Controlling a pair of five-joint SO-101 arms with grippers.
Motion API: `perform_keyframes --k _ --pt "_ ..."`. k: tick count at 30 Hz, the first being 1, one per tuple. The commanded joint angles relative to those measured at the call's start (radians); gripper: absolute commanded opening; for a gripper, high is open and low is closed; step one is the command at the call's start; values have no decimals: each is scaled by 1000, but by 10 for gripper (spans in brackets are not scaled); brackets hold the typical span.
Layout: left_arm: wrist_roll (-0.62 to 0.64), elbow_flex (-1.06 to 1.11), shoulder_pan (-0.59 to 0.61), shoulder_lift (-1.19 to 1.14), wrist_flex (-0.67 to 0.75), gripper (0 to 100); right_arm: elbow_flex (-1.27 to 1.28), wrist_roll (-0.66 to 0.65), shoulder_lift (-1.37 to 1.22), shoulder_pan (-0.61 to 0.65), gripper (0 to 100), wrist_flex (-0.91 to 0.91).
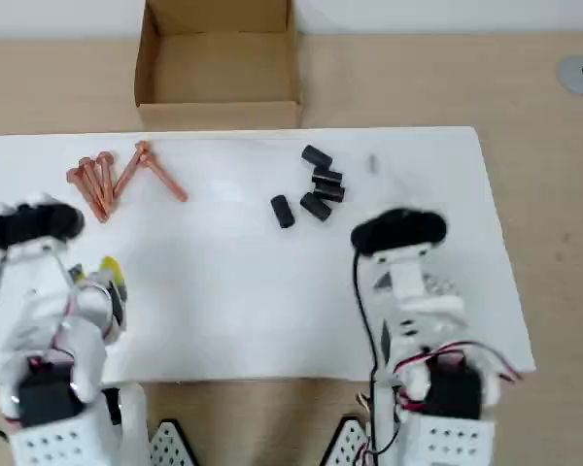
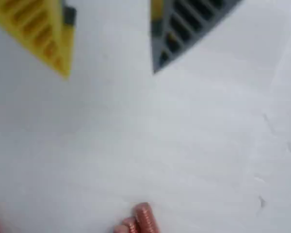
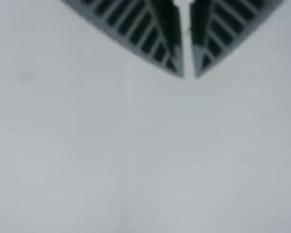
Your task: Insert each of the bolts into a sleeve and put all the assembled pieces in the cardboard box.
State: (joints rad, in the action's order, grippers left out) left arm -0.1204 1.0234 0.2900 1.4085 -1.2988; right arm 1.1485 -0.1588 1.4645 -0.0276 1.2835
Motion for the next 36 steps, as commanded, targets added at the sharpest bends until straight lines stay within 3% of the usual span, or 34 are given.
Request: perform_keyframes --k 1,5,9,12,15,18,23,30,36 --pt "74 -361 25 -390 -69 124 -361 43 -377 -18 12 14" --pt "229 -647 31 -796 -147 124 -704 155 -779 -7 10 118" --pt "288 -859 31 -1178 -155 124 -984 169 -1110 13 11 236" --pt "305 -1046 32 -1429 -195 124 -1170 81 -1291 48 12 293" --pt "298 -1269 34 -1630 -325 124 -1294 -68 -1425 90 12 348" --pt "210 -1467 49 -1794 -414 125 -1345 -112 -1518 140 12 377" --pt "130 -1709 158 -1974 -456 126 -1360 -132 -1563 148 11 333" --pt "-6 -1760 196 -2017 -453 128 -1356 -127 -1618 154 11 261" --pt "83 -1792 167 -2018 -394 128 -1363 -126 -1699 154 11 249"
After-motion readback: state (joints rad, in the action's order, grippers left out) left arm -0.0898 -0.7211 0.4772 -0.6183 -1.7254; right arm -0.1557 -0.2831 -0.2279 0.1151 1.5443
